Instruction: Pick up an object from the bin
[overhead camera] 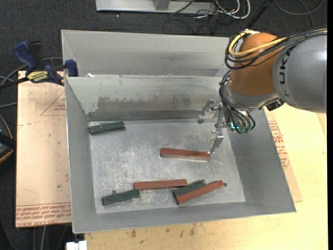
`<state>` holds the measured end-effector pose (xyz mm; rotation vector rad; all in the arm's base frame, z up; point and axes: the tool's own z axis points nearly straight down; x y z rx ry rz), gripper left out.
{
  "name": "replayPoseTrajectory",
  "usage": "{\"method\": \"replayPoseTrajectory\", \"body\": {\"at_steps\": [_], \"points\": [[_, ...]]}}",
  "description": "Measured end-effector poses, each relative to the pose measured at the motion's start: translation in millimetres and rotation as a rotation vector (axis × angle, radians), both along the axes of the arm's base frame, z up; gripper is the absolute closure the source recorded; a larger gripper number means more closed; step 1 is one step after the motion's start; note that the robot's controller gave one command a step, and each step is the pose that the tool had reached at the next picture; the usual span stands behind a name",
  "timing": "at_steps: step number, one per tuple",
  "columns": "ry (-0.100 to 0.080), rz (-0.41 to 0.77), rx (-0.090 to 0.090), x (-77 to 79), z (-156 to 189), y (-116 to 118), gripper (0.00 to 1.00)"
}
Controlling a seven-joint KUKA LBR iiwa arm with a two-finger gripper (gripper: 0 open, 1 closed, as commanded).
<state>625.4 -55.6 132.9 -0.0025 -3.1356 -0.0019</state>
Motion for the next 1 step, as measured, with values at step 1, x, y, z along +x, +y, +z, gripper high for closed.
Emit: {"method": "replayPoseTrajectory", "body": {"at_steps": [1], "points": [[-0.008,0.001,-0.001,2.0,4.8,0.1,0.00]]}}
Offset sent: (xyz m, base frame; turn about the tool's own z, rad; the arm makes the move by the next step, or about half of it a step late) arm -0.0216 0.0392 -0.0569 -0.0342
